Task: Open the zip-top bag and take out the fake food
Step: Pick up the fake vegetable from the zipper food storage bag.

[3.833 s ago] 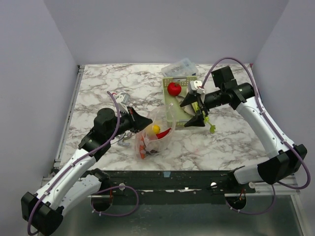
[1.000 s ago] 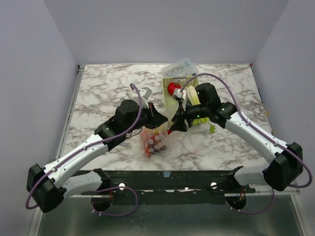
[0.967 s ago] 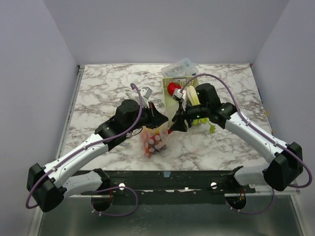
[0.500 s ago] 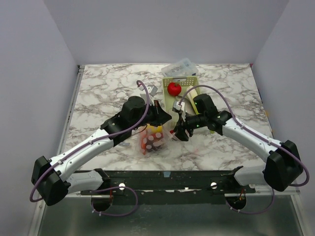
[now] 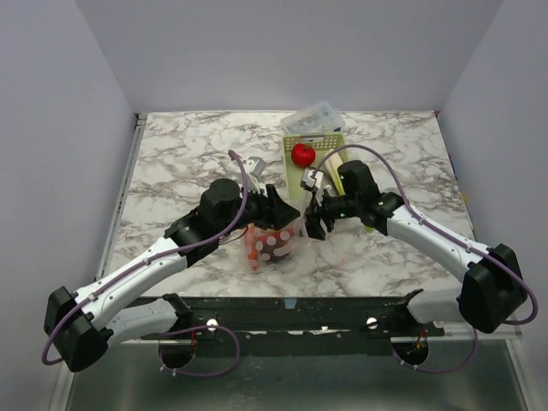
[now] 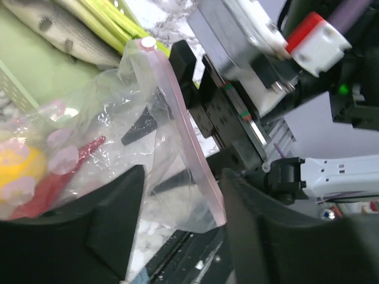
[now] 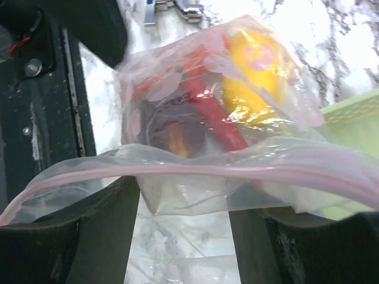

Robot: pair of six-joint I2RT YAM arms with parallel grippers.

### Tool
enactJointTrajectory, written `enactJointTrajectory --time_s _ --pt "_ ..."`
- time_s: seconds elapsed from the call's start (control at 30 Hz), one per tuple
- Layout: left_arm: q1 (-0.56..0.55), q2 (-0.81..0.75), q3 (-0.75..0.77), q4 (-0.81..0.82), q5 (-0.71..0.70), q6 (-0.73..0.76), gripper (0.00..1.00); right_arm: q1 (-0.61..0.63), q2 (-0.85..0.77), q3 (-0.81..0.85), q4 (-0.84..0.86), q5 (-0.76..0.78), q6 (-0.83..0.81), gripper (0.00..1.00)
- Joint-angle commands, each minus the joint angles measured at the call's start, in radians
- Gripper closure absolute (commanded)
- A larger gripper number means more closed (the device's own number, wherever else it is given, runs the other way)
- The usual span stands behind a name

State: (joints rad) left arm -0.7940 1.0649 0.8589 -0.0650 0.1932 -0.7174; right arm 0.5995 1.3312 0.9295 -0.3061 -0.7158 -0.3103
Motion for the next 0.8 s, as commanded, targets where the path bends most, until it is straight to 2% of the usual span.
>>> enactJointTrajectory --time_s 0.0,0.1,0.23,0.4,0.57,0.77 --pt "0.005 -0.122 -0.042 -0.021 -0.057 0.031 0.37 -0.012 0.009 -0.013 0.078 0.101 0.059 0.37" --pt "0.015 -0.198 -0.092 -0.069 -0.119 0.041 0.30 -0.014 0.016 -0.045 0.122 0.125 0.103 0.38" --pt "0.059 -0.284 -0.214 -0.129 -0.218 0.009 0.14 -0.014 0.016 -0.101 0.194 0.171 0.167 0.38" --pt "0.155 -0.367 -0.377 -0.129 -0.227 -0.069 0.12 -0.014 0.008 -0.142 0.278 0.195 0.281 0.38" --pt "0.171 -0.448 -0.460 -0.132 -0.311 -0.139 0.08 -0.015 0.003 -0.183 0.363 0.276 0.439 0.36" --pt "0.177 -0.470 -0.524 -0.107 -0.281 -0.157 0.08 -0.019 -0.002 -0.208 0.386 0.412 0.446 0.35"
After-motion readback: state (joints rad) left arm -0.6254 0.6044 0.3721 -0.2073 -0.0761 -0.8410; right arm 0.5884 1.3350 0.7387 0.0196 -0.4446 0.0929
